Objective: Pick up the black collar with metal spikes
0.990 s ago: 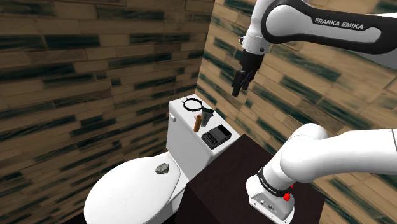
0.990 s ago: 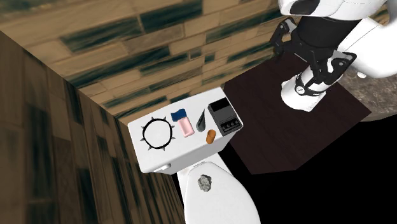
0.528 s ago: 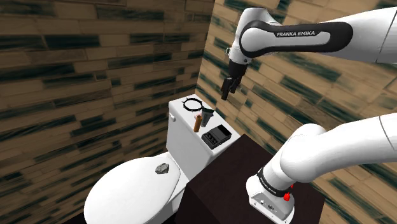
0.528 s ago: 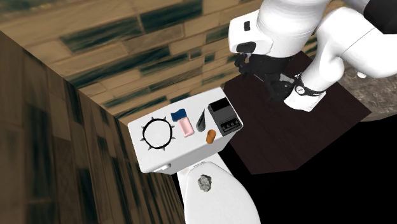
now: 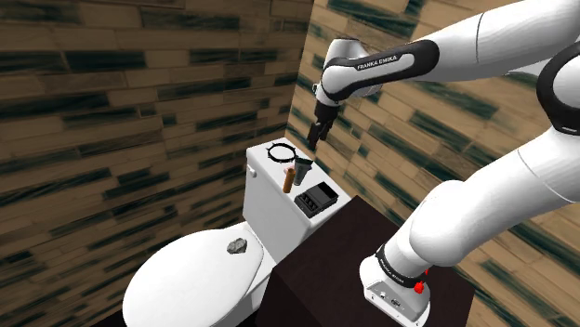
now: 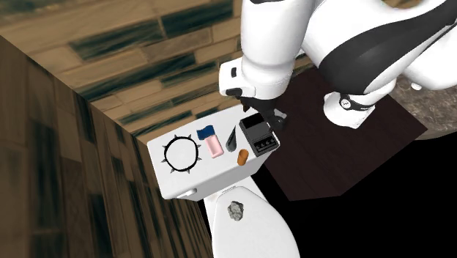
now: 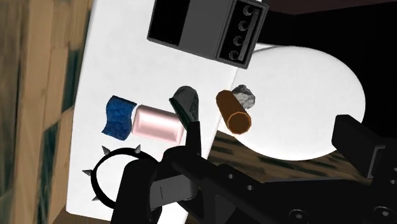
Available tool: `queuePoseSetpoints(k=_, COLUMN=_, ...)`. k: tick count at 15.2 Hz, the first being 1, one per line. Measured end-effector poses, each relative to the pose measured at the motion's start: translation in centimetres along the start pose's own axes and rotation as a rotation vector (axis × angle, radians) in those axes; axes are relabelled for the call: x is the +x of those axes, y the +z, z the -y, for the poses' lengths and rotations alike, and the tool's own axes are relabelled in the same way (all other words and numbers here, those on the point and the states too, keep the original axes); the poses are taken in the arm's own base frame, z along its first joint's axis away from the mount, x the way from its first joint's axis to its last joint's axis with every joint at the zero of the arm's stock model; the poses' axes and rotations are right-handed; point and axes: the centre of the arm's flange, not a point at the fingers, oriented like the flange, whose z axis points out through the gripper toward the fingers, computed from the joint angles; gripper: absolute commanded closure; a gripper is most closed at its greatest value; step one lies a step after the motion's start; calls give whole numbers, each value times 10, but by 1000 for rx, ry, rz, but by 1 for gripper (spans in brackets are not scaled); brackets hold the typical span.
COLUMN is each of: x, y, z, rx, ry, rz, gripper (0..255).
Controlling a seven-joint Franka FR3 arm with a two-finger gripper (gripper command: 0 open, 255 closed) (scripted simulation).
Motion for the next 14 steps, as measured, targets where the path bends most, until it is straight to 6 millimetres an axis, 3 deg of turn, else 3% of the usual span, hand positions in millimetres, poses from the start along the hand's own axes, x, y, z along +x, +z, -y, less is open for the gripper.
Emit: queuePoseSetpoints(k=14, x=116, y=119, z=-75, rx=-12, ry=-118, rz=-19, gripper=0)
